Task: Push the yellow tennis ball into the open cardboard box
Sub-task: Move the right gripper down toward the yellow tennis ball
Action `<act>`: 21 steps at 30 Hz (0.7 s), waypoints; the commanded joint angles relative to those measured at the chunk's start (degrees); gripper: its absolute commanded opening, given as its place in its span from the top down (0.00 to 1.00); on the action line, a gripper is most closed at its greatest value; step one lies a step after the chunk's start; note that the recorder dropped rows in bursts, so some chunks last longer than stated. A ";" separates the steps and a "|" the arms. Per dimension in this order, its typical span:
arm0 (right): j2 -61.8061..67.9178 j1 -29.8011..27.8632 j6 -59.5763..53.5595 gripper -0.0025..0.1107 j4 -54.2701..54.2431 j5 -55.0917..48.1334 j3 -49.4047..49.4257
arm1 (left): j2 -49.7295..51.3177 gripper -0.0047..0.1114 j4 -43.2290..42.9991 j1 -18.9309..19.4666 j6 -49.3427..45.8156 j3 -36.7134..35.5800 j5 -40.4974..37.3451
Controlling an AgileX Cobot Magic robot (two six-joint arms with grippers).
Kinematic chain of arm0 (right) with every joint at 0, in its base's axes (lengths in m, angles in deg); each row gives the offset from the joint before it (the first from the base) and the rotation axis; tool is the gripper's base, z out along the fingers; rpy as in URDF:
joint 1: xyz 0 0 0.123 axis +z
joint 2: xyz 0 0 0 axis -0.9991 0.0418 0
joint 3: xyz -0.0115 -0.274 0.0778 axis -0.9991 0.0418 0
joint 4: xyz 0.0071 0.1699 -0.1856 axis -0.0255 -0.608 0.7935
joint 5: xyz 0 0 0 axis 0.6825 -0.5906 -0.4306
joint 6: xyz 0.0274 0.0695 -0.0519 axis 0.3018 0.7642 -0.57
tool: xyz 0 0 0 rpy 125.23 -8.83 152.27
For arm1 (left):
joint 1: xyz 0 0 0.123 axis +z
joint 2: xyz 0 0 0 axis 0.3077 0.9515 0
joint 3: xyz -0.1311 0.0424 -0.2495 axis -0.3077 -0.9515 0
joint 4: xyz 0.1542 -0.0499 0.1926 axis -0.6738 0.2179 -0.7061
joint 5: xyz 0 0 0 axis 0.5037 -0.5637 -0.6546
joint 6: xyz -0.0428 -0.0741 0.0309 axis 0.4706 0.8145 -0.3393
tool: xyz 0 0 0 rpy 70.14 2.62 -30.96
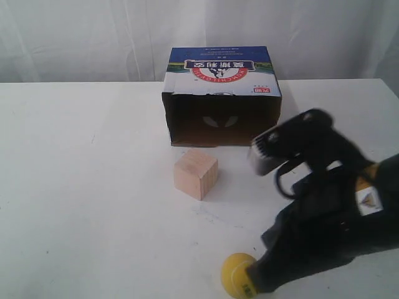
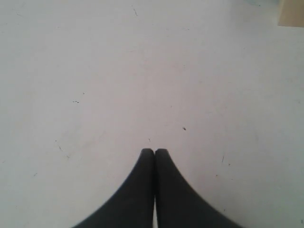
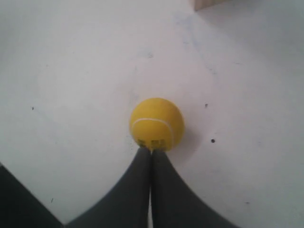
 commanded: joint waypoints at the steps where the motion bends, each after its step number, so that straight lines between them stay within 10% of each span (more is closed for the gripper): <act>1: 8.17 5.31 0.04 0.98 0.62 3.87 -0.49 | -0.29 0.96 -0.13 -0.29 -0.13 -0.24 -1.00; 21: 22.45 1.63 5.36 0.98 11.17 9.82 -0.49 | -0.29 0.96 -0.13 -0.29 -0.13 -0.24 -1.00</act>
